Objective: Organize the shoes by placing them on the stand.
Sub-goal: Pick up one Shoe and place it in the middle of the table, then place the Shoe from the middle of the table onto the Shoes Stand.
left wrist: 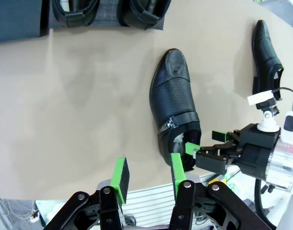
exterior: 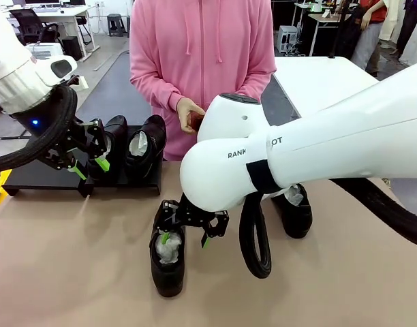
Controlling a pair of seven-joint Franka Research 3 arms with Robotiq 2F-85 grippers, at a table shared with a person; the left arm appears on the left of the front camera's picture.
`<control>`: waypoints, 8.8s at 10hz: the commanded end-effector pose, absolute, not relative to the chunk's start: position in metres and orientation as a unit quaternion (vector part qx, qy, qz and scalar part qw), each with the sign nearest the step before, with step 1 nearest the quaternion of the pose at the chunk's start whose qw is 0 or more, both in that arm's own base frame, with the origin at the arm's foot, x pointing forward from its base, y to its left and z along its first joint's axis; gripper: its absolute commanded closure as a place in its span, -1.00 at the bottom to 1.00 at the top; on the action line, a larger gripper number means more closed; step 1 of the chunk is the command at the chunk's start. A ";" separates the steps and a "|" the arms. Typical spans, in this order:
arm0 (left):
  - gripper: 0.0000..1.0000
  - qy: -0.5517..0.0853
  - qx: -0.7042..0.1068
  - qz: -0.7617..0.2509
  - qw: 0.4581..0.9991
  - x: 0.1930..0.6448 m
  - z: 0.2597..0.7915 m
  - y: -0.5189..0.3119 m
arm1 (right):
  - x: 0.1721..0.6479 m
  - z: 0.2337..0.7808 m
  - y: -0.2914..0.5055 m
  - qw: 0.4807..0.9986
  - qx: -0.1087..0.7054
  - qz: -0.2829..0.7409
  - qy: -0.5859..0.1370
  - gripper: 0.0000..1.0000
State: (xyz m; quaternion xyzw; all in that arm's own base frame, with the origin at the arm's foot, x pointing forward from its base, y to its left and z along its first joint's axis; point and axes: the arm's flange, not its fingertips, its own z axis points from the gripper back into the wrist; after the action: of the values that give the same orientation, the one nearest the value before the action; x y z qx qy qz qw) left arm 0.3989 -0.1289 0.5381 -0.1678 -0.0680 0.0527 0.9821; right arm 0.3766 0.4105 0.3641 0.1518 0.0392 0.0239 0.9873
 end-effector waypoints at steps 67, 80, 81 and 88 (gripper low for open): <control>1.00 -0.251 0.146 0.001 0.957 0.535 0.459 -0.014 | 0.395 0.444 0.224 0.973 0.117 -0.176 -0.090 -1.00; 0.84 -0.243 0.158 0.024 0.957 0.572 0.428 0.008 | 0.395 0.444 0.224 0.973 0.117 -0.176 -0.090 -1.00; 0.46 -0.239 0.157 0.025 0.958 0.571 0.426 0.007 | 0.395 0.444 0.224 0.973 0.117 -0.176 -0.090 -1.00; 0.08 -0.256 0.080 0.131 0.954 0.547 0.467 0.024 | 0.395 0.444 0.224 0.973 0.117 -0.176 -0.090 -1.00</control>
State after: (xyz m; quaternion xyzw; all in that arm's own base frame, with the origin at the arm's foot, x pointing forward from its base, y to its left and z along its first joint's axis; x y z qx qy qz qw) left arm 0.5615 0.0196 0.4573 0.1020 -0.2530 0.0992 0.9569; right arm 0.3922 0.2254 0.4422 0.1089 -0.0938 -0.1849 0.9722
